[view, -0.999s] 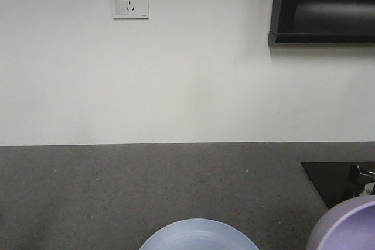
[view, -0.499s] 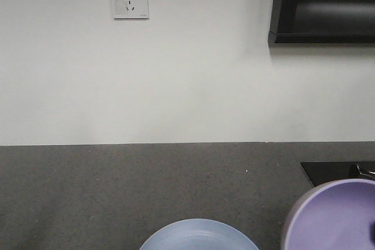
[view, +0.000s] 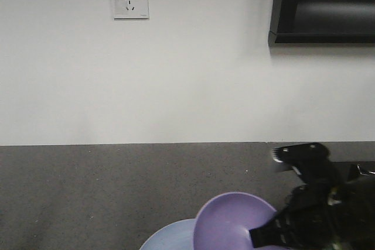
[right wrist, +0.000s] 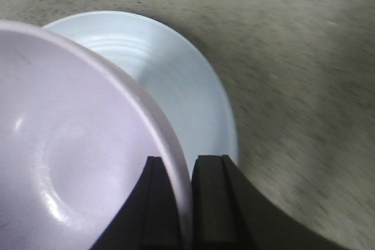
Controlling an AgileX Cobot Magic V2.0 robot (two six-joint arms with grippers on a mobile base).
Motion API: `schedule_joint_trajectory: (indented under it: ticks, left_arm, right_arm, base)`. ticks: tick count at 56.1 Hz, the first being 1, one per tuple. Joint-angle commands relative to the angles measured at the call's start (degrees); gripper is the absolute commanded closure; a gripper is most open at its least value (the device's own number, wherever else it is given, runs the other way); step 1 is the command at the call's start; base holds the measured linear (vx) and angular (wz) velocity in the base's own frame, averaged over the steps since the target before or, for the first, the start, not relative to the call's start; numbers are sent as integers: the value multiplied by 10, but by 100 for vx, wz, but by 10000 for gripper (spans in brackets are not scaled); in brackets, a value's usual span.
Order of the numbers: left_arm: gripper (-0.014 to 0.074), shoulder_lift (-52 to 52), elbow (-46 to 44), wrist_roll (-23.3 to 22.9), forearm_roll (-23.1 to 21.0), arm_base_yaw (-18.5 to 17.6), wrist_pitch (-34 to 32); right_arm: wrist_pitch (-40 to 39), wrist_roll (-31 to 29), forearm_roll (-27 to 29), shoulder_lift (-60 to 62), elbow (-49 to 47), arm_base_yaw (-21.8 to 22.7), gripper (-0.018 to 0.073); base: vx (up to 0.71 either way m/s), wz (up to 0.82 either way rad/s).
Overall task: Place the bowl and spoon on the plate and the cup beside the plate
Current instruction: 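Lower the lavender bowl onto the plate and open the right gripper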
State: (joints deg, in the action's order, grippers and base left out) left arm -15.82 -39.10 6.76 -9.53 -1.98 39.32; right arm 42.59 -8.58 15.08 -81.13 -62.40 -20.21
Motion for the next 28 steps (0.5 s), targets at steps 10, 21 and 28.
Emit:
schedule_joint_trajectory:
  ticks: [10, 21, 28]
  left_arm:
    - [595, -7, -13, -3, -9, -3, -49]
    - [595, -7, -13, -3, -9, -3, -49]
    - [595, -7, -13, -3, -9, -3, -49]
  right_arm:
    - [13, 1, 17, -113, -99, -34, 568]
    - [-12, 1, 17, -132, -97, -34, 568]
    - [-15, 1, 18, -133, -97, -34, 566]
  base:
    - [0, 0]
    - [0, 0]
    - [0, 0]
